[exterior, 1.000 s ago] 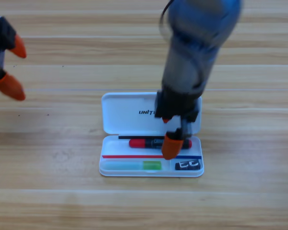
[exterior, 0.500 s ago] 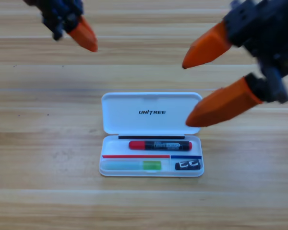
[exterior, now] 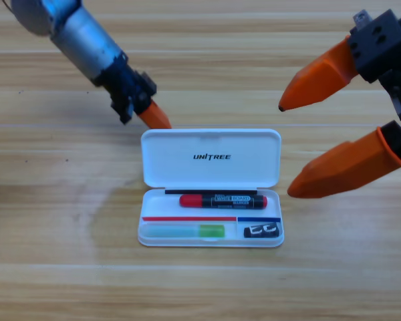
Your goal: Clean up eraser and pencils
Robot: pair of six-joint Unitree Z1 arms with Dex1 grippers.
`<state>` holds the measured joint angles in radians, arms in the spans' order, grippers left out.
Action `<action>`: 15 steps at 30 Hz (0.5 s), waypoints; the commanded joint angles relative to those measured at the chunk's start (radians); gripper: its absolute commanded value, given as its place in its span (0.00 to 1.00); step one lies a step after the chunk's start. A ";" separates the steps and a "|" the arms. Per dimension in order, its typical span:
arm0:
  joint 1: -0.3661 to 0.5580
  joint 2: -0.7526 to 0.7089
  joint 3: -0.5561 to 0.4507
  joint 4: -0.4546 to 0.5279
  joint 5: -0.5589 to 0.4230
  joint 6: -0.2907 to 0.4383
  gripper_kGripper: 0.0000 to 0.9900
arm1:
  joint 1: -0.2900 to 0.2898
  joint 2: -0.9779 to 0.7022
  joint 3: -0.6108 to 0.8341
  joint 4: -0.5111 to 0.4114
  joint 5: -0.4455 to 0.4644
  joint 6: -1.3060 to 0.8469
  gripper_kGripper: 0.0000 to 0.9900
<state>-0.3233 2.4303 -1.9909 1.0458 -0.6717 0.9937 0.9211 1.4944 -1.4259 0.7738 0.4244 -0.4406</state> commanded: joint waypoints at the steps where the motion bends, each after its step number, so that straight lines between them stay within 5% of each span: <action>1: 0.023 0.111 -0.020 0.017 -0.046 0.020 0.00 | -0.010 -0.029 0.045 -0.014 0.028 0.014 0.97; 15: 0.018 0.093 -0.049 0.157 -0.115 0.065 0.00 | -0.010 -0.006 0.050 -0.022 0.040 0.016 0.97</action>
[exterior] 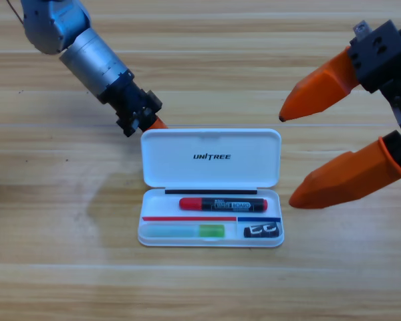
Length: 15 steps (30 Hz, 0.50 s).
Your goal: Clean up eraser and pencils
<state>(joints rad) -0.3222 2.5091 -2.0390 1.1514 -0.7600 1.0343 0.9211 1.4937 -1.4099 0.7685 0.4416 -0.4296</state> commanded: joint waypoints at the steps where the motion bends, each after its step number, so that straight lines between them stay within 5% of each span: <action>1: 0.015 0.007 0.000 0.057 -0.030 0.026 0.00 | -0.010 -0.006 0.034 -0.017 0.025 0.005 0.97; 15: -0.035 -0.058 0.082 0.093 -0.076 0.058 0.00 | -0.010 -0.006 0.040 -0.017 0.039 0.009 0.97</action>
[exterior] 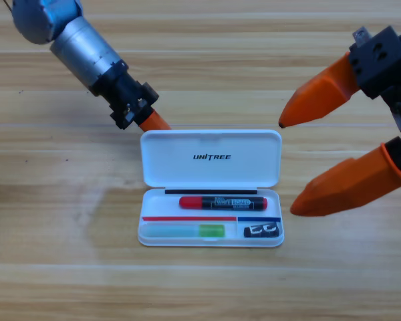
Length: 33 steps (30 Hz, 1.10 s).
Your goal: Clean up eraser and pencils
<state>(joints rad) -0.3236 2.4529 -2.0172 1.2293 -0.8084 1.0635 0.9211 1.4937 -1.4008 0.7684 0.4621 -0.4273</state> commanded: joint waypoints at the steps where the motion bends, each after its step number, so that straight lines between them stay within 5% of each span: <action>1: -0.040 0.001 0.064 0.015 -0.028 0.030 0.00 | -0.010 -0.006 0.031 -0.017 0.020 0.005 0.97; 33: -0.166 0.014 0.212 -0.007 -0.049 0.107 0.00 | -0.010 0.017 0.026 -0.017 0.029 0.018 0.97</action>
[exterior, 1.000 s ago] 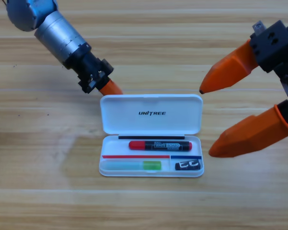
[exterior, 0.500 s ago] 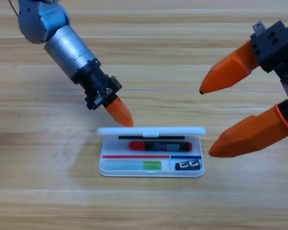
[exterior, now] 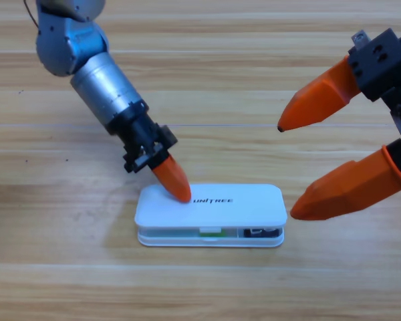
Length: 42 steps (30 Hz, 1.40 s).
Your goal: Clean up eraser and pencils
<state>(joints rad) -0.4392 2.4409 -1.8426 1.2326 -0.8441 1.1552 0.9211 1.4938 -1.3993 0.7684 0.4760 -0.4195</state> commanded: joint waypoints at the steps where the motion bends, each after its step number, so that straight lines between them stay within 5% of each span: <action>1: -0.053 0.026 0.042 -0.013 -0.013 0.015 0.00 | -0.010 0.019 0.025 -0.017 0.016 0.010 0.97; 15: -0.073 0.009 0.103 -0.087 0.010 -0.002 0.00 | -0.010 0.033 0.022 -0.017 0.021 0.011 0.97; 28: -0.081 -0.114 0.276 -0.308 0.134 -0.101 0.00 | -0.010 0.033 0.020 -0.017 0.021 0.015 0.97; 38: -0.118 -0.700 0.312 -0.295 0.421 -0.238 0.00 | -0.010 0.033 0.020 -0.017 0.021 0.013 0.97; 42: -0.211 -0.907 0.322 -0.249 0.507 -0.299 0.00 | -0.010 0.033 0.019 -0.017 0.021 0.013 0.97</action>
<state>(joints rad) -0.5385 1.7595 -1.5518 0.9344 -0.3949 0.9016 0.9211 1.4949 -1.3993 0.7683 0.4803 -0.4173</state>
